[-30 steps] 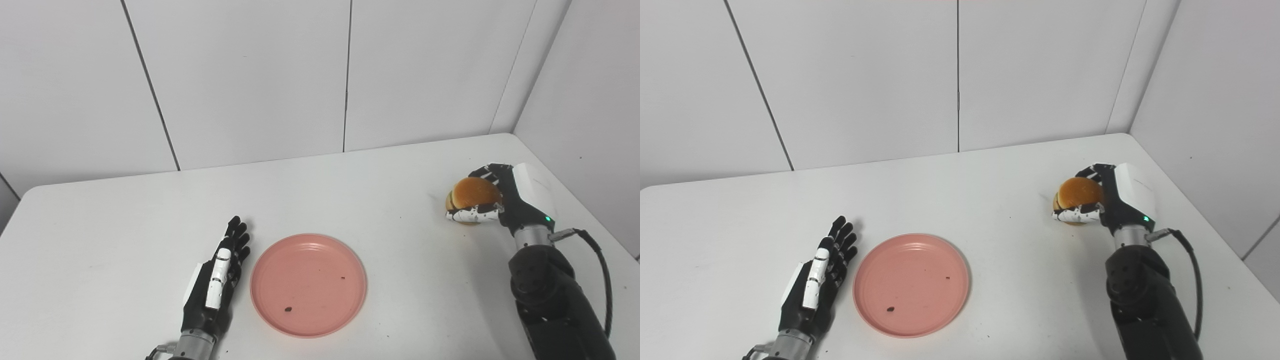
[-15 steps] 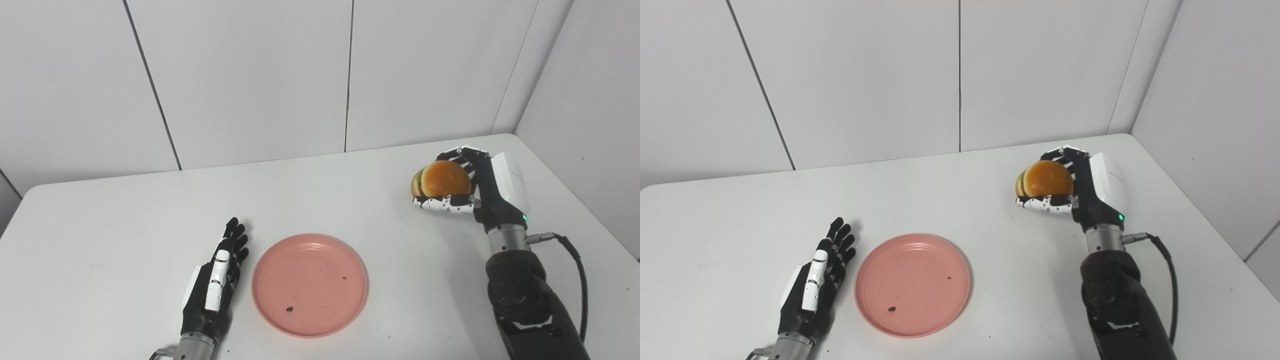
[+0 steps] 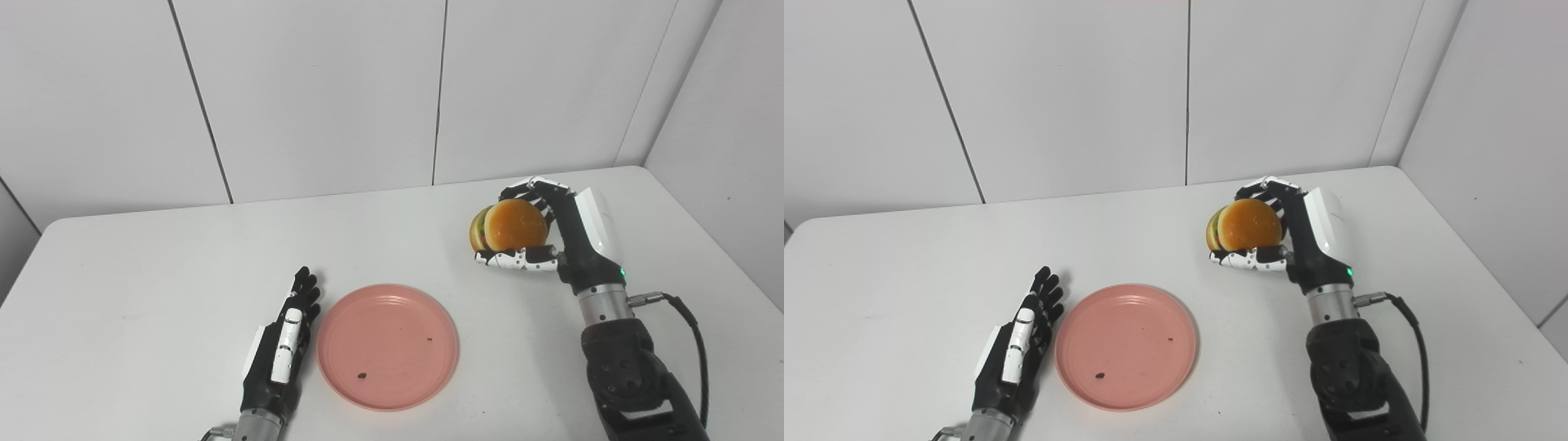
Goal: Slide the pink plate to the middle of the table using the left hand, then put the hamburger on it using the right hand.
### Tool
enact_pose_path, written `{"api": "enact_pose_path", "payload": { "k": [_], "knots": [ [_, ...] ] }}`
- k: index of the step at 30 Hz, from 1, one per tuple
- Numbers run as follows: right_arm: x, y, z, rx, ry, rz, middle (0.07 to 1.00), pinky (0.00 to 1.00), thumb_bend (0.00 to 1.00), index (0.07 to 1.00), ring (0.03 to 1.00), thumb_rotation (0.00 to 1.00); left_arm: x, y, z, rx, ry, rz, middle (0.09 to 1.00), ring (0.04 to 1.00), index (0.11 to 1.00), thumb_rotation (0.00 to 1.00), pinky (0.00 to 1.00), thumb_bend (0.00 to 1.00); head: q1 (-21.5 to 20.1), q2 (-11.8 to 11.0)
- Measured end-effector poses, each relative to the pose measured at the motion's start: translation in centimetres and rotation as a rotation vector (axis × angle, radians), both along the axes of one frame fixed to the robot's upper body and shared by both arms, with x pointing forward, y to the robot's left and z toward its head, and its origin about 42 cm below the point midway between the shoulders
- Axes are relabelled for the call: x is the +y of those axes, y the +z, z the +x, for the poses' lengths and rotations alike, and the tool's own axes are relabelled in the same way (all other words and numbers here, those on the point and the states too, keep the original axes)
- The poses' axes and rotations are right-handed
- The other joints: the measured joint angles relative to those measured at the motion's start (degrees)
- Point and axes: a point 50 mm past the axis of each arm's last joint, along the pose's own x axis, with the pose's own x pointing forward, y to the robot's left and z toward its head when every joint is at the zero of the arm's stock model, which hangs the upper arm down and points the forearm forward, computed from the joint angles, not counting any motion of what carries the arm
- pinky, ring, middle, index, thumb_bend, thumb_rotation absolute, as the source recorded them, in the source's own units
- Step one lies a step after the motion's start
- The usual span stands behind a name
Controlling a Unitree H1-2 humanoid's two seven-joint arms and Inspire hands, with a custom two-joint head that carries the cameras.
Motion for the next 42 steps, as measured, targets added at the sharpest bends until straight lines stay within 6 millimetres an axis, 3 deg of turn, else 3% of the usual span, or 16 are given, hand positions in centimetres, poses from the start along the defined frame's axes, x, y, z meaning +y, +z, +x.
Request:
{"api": "enact_pose_path", "payload": {
  "k": [12, 17, 19, 23, 32, 36, 42],
  "knots": [
    [3.6, -1.3, 0.5, 0.023, 0.207, -0.041, 0.463, 0.26, 0.52, 0.499, 0.335, 0.00, -1.4, -0.1, -0.4, -0.001, 0.011, -0.002, 1.000, 1.000, 1.000, 1.00, 1.00, 0.51, 5.1, -0.3],
    [5.7, -1.4, 1.2, 0.048, 0.293, -0.064, 0.481, 0.35, 0.51, 0.517, 0.412, 0.00, -2.1, 0.0, -0.4, -0.004, 0.042, -0.022, 1.000, 1.000, 0.998, 1.00, 1.00, 0.53, 5.8, -0.3],
    [6.6, -1.3, 1.3, 0.053, 0.325, -0.072, 0.478, 0.30, 0.51, 0.532, 0.390, 0.00, -2.3, 0.0, -0.4, -0.005, 0.040, -0.024, 1.000, 1.000, 1.000, 1.00, 1.00, 0.53, 6.7, -0.3],
    [8.0, -1.6, 1.2, 0.076, 0.381, -0.086, 0.470, 0.30, 0.51, 0.532, 0.396, 0.00, -2.5, -0.1, -0.3, -0.003, 0.044, -0.021, 1.000, 1.000, 1.000, 1.00, 1.00, 0.52, 7.0, -0.4],
    [9.8, -3.3, 1.2, 0.154, 0.445, -0.160, 0.464, 0.29, 0.51, 0.531, 0.391, 0.00, -3.1, -0.1, 0.0, 0.006, 0.055, -0.043, 1.000, 1.000, 1.000, 1.00, 1.00, 0.48, 7.7, -0.4],
    [10.2, -5.1, 1.6, 0.211, 0.442, -0.197, 0.469, 0.29, 0.51, 0.528, 0.393, 0.00, -3.2, -0.1, 0.0, 0.003, 0.065, -0.033, 1.000, 1.000, 1.000, 1.00, 1.00, 0.49, 7.7, -0.4],
    [10.3, -6.1, 1.7, 0.243, 0.441, -0.249, 0.458, 0.27, 0.51, 0.531, 0.379, 0.00, -3.3, -0.1, 0.1, -0.002, 0.077, -0.024, 1.000, 1.000, 0.999, 1.00, 1.00, 0.49, 7.3, -0.3]
  ]
}}
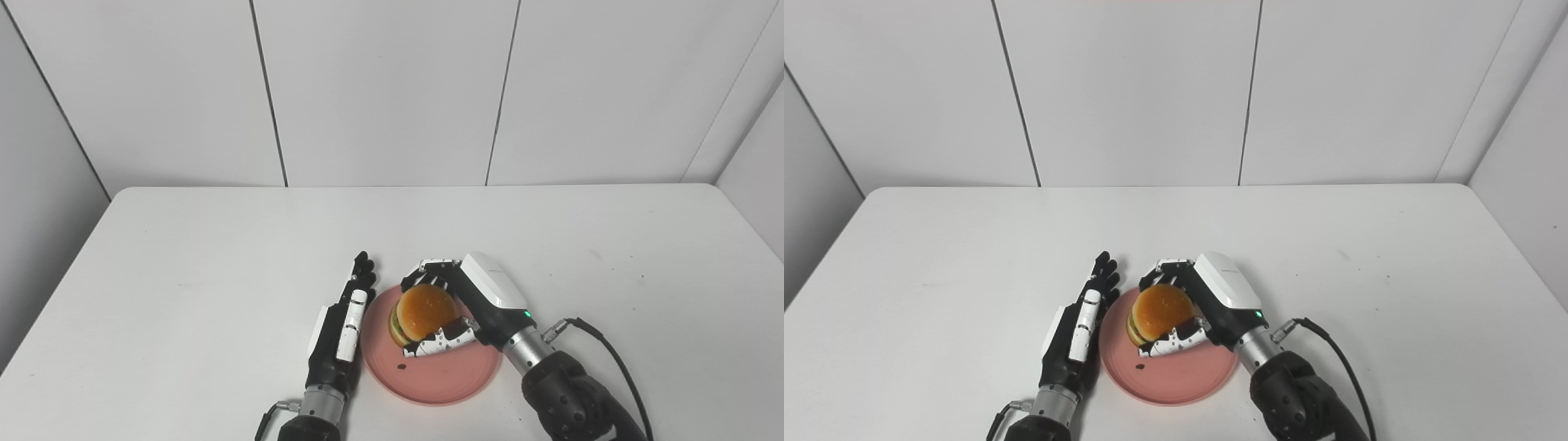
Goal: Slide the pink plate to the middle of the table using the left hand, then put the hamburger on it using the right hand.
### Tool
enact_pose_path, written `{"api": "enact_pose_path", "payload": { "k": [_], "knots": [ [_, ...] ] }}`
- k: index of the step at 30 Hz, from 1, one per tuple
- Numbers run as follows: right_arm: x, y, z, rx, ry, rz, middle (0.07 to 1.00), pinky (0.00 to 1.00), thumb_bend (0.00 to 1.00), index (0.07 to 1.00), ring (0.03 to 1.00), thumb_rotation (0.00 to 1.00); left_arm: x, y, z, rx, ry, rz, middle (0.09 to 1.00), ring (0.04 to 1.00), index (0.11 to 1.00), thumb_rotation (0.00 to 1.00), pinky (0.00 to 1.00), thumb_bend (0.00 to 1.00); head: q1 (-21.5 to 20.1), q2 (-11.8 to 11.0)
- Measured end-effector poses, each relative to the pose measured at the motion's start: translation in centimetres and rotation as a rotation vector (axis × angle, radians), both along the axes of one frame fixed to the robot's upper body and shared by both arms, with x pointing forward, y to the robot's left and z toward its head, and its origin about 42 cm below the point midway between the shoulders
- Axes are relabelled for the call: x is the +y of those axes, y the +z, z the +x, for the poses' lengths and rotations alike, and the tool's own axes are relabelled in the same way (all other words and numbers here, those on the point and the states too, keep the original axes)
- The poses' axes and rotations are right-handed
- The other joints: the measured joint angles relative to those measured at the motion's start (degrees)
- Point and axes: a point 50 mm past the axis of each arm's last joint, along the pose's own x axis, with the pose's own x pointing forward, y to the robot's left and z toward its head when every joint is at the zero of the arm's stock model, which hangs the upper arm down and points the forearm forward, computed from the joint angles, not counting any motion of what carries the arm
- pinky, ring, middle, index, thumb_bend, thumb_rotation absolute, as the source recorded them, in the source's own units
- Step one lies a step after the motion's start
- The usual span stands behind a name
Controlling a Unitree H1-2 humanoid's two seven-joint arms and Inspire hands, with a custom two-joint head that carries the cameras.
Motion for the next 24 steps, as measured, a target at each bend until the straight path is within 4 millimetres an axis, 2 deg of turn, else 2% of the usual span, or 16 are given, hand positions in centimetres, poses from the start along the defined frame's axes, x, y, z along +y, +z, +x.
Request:
{"api": "enact_pose_path", "payload": {
  "k": [8, 15, 18, 19, 20, 22, 24],
  "knots": [
    [-0.4, -0.9, 0.0, 0.017, 0.034, -0.062, 0.463, 0.29, 0.51, 0.534, 0.384, 0.00, 0.0, 0.0, 0.0, 0.000, 0.004, 0.002, 1.000, 1.000, 0.997, 1.00, 1.00, 0.49, -0.4, 0.2],
    [-0.4, -0.6, 0.0, 0.022, 0.054, -0.102, 0.473, 0.32, 0.51, 0.539, 0.390, 0.00, 0.0, 0.0, 0.0, 0.000, 0.001, -0.004, 1.000, 1.000, 1.000, 1.00, 1.00, 0.51, -0.9, 0.3],
    [-0.6, 0.0, -0.2, 0.029, 0.079, -0.133, 0.471, 0.38, 0.51, 0.540, 0.450, 0.00, 0.1, 0.0, 0.0, 0.000, 0.002, -0.006, 1.000, 1.000, 1.000, 1.00, 1.00, 0.51, -1.2, 0.4],
    [-0.7, 0.1, -0.2, 0.034, 0.082, -0.141, 0.551, 0.45, 0.51, 0.519, 0.526, 0.09, 0.1, 0.0, 0.0, -0.001, 0.002, -0.006, 1.000, 1.000, 1.000, 1.00, 1.00, 0.51, -1.2, 0.4],
    [-0.8, 0.3, -0.3, 0.038, 0.085, -0.146, 0.568, 0.46, 0.51, 0.515, 0.539, 0.10, 0.1, 0.0, 0.0, -0.002, 0.003, -0.006, 1.000, 1.000, 1.000, 1.00, 1.00, 0.51, -1.2, 0.4],
    [-1.1, 0.7, -0.4, 0.037, 0.091, -0.149, 0.677, 0.57, 0.61, 0.693, 0.649, 0.46, 0.1, 0.0, 0.0, -0.004, 0.002, -0.008, 1.000, 1.000, 1.000, 1.00, 1.00, 0.50, -1.7, 0.3],
    [-1.4, 1.3, -0.5, 0.026, 0.093, -0.147, 0.739, 0.62, 0.65, 0.754, 0.715, 0.58, 0.1, 0.0, 0.0, -0.005, 0.000, -0.017, 1.000, 1.000, 1.000, 1.00, 1.00, 0.50, -1.7, 0.3]
  ]
}}
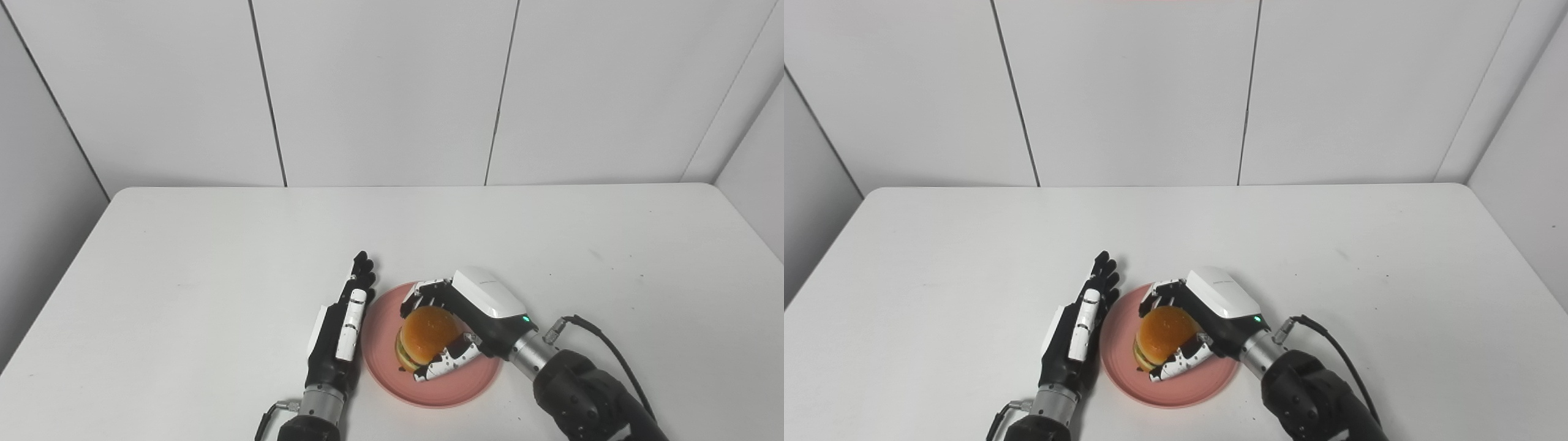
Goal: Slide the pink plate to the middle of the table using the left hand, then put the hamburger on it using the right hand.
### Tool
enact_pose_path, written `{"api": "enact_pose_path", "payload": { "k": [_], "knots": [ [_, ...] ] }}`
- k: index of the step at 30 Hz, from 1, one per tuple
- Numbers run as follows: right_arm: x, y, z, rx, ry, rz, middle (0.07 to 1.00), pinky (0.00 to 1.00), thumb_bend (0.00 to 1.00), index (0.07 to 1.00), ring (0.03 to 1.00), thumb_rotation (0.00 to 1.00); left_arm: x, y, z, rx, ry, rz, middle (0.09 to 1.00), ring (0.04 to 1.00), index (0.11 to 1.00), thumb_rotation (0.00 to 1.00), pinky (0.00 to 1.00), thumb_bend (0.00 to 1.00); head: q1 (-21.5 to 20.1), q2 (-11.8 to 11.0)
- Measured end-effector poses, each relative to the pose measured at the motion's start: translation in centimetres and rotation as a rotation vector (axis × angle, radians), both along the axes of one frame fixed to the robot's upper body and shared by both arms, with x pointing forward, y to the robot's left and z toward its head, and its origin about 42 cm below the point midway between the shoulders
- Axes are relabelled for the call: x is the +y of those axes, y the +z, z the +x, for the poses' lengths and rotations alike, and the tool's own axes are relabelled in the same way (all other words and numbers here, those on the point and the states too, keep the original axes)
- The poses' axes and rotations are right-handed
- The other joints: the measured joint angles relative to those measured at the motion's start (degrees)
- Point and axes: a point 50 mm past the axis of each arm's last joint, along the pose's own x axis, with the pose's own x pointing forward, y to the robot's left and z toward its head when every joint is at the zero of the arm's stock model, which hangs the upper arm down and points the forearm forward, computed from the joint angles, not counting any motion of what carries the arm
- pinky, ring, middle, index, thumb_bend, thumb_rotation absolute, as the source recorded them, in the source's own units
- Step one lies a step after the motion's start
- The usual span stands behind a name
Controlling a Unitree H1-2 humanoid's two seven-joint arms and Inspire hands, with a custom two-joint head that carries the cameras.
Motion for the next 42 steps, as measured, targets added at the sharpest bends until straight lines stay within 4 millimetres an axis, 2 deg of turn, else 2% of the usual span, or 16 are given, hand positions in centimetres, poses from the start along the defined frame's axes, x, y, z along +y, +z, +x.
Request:
{"api": "enact_pose_path", "payload": {
  "k": [2, 5, 9, 13, 18, 22, 26, 29, 33, 35, 37, 42],
  "knots": [
    [-0.2, 0.6, -0.1, -0.012, 0.003, 0.017, 0.805, 0.67, 0.67, 0.810, 0.783, 0.67, 0.0, 0.0, 0.0, 0.001, 0.000, -0.005, 1.000, 1.000, 1.000, 1.00, 1.00, 0.50, 0.0, 0.0],
    [-0.2, 1.2, -0.3, -0.030, 0.007, 0.031, 0.850, 0.72, 0.69, 0.839, 0.832, 0.75, 0.0, 0.0, 0.0, 0.001, 0.000, -0.004, 1.000, 1.000, 1.000, 1.00, 1.00, 0.49, -0.1, 0.0],
    [-0.3, 1.2, -0.4, -0.030, 0.009, 0.031, 0.870, 0.75, 0.68, 0.849, 0.851, 0.74, 0.0, 0.0, 0.0, 0.000, 0.000, -0.006, 1.000, 1.000, 1.000, 1.00, 1.00, 0.48, -0.2, 0.0],
    [-0.6, 1.1, -0.6, -0.011, 0.010, 0.067, 0.919, 0.78, 0.68, 0.909, 0.889, 0.76, 0.1, 0.1, 0.0, -0.013, 0.003, -0.007, 1.000, 1.000, 0.999, 1.00, 1.00, 0.47, -0.2, 0.0],
    [-1.1, 0.3, -1.1, 0.036, -0.004, 0.113, 0.943, 0.70, 0.69, 0.934, 0.884, 0.76, 0.1, 0.1, 0.0, -0.015, 0.010, -0.006, 1.000, 1.000, 0.994, 1.00, 1.00, 0.49, -0.3, 0.0],
    [-1.3, -0.1, -1.5, 0.064, -0.023, 0.177, 0.965, 0.79, 0.70, 0.960, 0.912, 0.79, 0.2, 0.1, 0.0, -0.014, 0.017, -0.008, 0.997, 1.000, 0.990, 1.00, 1.00, 0.49, -0.3, -0.1],
    [-1.7, -0.7, -1.6, 0.079, -0.085, 0.308, 0.979, 0.80, 0.72, 0.986, 0.910, 0.82, 0.2, 0.1, 0.0, -0.014, 0.024, -0.010, 0.999, 1.000, 0.989, 1.00, 1.00, 0.49, -0.3, -0.1],
    [-2.3, -1.9, -1.6, 0.101, -0.154, 0.397, 0.978, 0.82, 0.72, 0.988, 0.919, 0.85, 0.3, 0.1, 0.0, -0.013, 0.024, -0.009, 1.000, 1.000, 0.996, 1.00, 1.00, 0.48, -0.4, 0.1],
    [-2.9, -3.5, -1.9, 0.122, -0.222, 0.482, 0.994, 0.88, 0.65, 1.000, 0.957, 0.95, 0.4, 0.1, 0.0, -0.015, 0.023, -0.014, 1.000, 1.000, 1.000, 1.00, 1.00, 0.47, -0.4, 0.0],
    [-3.3, -3.9, -2.0, 0.122, -0.237, 0.519, 0.998, 0.89, 0.64, 1.000, 0.964, 0.96, 0.4, 0.1, 0.0, -0.015, 0.023, -0.014, 1.000, 1.000, 1.000, 1.00, 1.00, 0.47, -0.4, 0.0],
    [-3.6, -4.4, -2.0, 0.113, -0.249, 0.549, 1.000, 0.94, 0.62, 1.000, 0.984, 0.99, 0.4, 0.1, 0.0, -0.014, 0.023, -0.015, 1.000, 1.000, 1.000, 1.00, 1.00, 0.48, -0.5, 0.1],
    [-3.8, -4.8, -2.2, 0.086, -0.281, 0.646, 1.000, 0.94, 0.61, 1.000, 0.985, 0.99, 0.5, 0.1, 0.0, -0.014, 0.020, -0.022, 1.000, 1.000, 1.000, 1.00, 1.00, 0.48, -0.4, 0.1]
  ]
}}
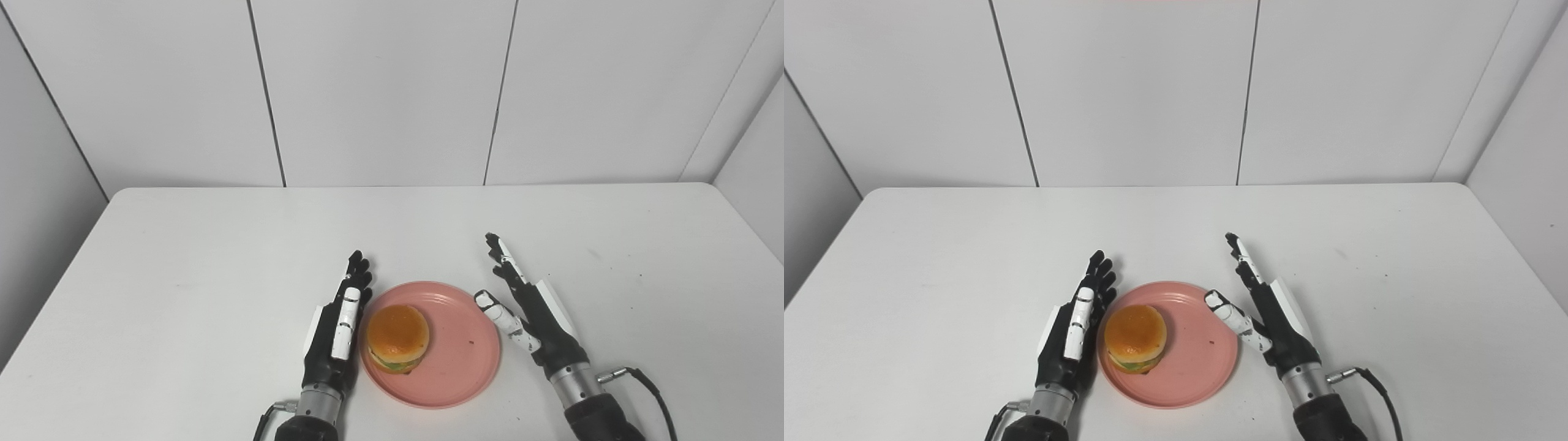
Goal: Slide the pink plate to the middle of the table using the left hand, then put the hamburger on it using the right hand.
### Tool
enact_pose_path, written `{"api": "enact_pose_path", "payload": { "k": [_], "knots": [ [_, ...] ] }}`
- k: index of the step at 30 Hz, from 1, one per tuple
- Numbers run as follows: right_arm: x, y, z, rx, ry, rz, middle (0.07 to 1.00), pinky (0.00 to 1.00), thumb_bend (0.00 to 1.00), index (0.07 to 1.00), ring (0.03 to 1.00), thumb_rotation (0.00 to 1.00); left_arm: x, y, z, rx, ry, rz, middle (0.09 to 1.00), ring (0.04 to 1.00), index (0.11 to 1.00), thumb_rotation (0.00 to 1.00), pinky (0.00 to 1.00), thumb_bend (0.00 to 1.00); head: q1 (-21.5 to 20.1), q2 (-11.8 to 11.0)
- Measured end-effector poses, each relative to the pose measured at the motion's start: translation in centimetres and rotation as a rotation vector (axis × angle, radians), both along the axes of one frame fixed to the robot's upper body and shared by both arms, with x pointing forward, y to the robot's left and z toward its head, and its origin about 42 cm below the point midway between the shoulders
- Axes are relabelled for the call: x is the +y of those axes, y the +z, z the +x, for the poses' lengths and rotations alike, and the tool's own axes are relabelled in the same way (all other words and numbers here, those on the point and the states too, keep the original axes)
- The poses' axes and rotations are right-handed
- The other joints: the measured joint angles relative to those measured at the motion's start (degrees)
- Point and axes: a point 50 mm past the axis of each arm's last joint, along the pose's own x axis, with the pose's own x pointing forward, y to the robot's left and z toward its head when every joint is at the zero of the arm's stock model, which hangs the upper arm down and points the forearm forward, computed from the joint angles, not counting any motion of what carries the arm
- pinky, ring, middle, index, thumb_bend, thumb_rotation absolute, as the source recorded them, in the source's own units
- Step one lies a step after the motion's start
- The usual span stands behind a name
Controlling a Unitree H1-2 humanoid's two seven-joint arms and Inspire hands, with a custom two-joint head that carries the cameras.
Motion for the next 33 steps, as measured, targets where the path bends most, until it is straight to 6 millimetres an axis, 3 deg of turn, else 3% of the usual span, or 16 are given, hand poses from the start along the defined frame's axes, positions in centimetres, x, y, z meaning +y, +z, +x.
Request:
{"api": "enact_pose_path", "payload": {
  "k": [3, 18, 33],
  "knots": [
    [0.5, -0.4, -0.1, 0.001, -0.014, 0.089, 1.000, 0.95, 0.60, 1.000, 0.998, 0.96, 0.0, 0.0, 0.0, 0.000, 0.000, 0.000, 1.000, 1.000, 1.000, 1.00, 1.00, 0.47, -0.1, -0.1],
    [2.5, -2.1, -0.8, 0.081, -0.003, 0.379, 1.000, 1.00, 0.52, 1.000, 1.000, 1.00, 0.2, 0.0, 0.0, -0.009, 0.008, -0.002, 1.000, 1.000, 1.000, 1.00, 1.00, 0.49, -0.1, 0.1],
    [3.0, -2.4, -0.5, 0.097, -0.032, 0.439, 1.000, 1.00, 0.51, 1.000, 1.000, 1.00, 0.4, 0.0, -0.1, -0.025, 0.025, 0.003, 1.000, 1.000, 1.000, 1.00, 1.00, 0.52, -0.2, 0.2]
  ]
}}
